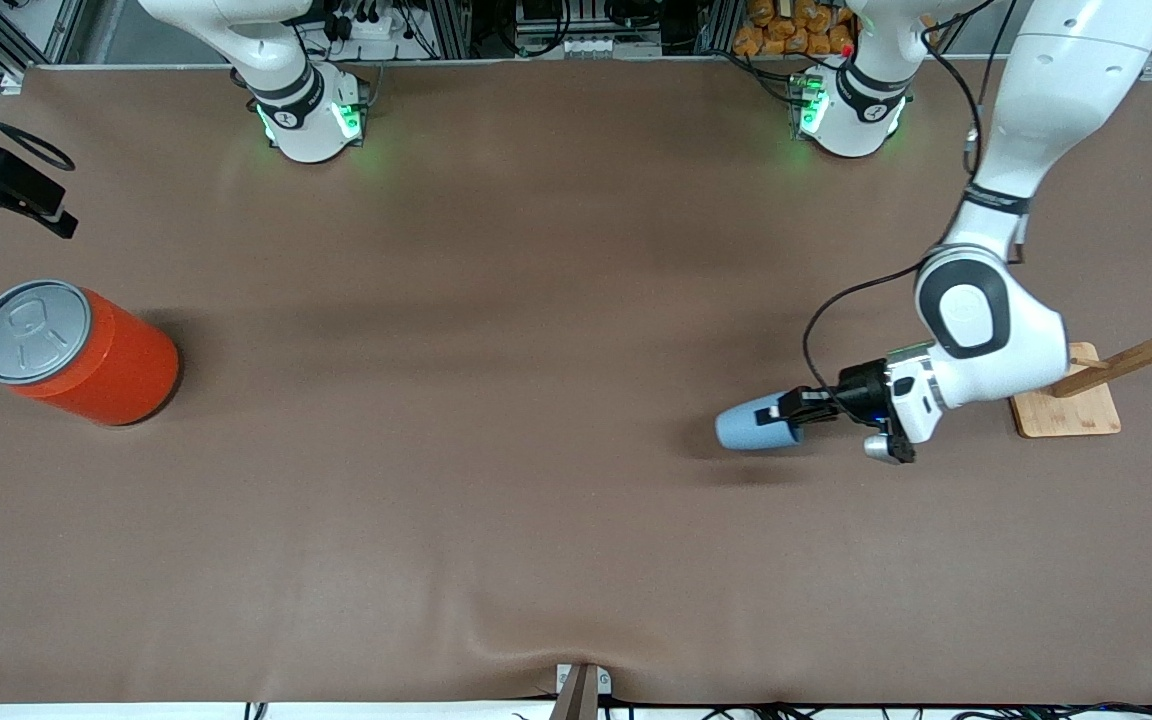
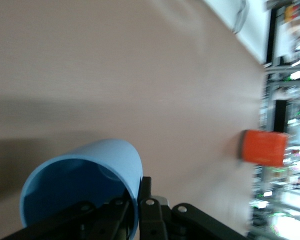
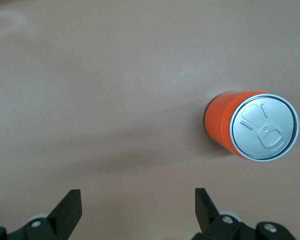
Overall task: Flip cup
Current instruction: 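Carry the sideways cup with the left gripper toward the wooden stand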
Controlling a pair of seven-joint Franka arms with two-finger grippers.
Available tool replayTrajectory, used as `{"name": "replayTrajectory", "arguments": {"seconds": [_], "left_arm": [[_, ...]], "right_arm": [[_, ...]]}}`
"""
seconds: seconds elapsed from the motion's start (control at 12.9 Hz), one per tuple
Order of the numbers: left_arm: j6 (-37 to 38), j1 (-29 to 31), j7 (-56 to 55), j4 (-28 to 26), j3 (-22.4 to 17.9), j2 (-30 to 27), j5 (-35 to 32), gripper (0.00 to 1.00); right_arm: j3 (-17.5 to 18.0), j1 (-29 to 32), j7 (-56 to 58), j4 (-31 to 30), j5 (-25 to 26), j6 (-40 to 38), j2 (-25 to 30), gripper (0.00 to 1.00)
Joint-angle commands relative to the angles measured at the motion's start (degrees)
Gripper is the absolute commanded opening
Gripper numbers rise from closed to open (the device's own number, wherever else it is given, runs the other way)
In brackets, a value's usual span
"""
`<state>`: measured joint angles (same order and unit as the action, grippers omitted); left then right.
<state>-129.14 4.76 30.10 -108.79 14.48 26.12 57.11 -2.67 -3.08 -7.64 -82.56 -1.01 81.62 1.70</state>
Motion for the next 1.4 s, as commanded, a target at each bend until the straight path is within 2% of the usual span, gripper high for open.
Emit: {"name": "replayTrajectory", "arguments": {"seconds": [0.0,0.31,0.62,0.7,1.16,1.32], "left_arm": [[1.34,4.71,-1.18,-0.20,0.28,-1.77,-13.37,0.00],[7.49,8.76,-6.18,2.70,0.28,-4.14,-33.42,0.00],[17.23,9.56,-13.81,8.32,0.28,-6.25,-48.20,0.00],[19.00,9.56,-17.23,8.24,0.46,-7.04,-50.76,0.00],[20.24,9.82,-20.78,4.47,0.28,-9.51,-51.40,0.00],[19.98,10.53,-21.83,3.94,0.37,-9.77,-53.85,0.00]], "right_arm": [[0.47,-0.26,-0.89,-1.47,-0.04,0.03,1.73,1.00],[0.38,-0.09,-0.72,-1.38,0.30,-0.49,1.73,1.00],[0.47,-0.18,-0.98,-1.46,0.48,-0.94,1.90,1.00],[0.47,-0.18,-0.98,-1.55,0.40,-1.03,1.90,1.00],[0.47,-0.09,-0.89,-1.73,0.04,-1.03,1.90,1.00],[0.47,-0.18,-0.89,-2.34,0.04,-0.85,2.51,1.00]]}}
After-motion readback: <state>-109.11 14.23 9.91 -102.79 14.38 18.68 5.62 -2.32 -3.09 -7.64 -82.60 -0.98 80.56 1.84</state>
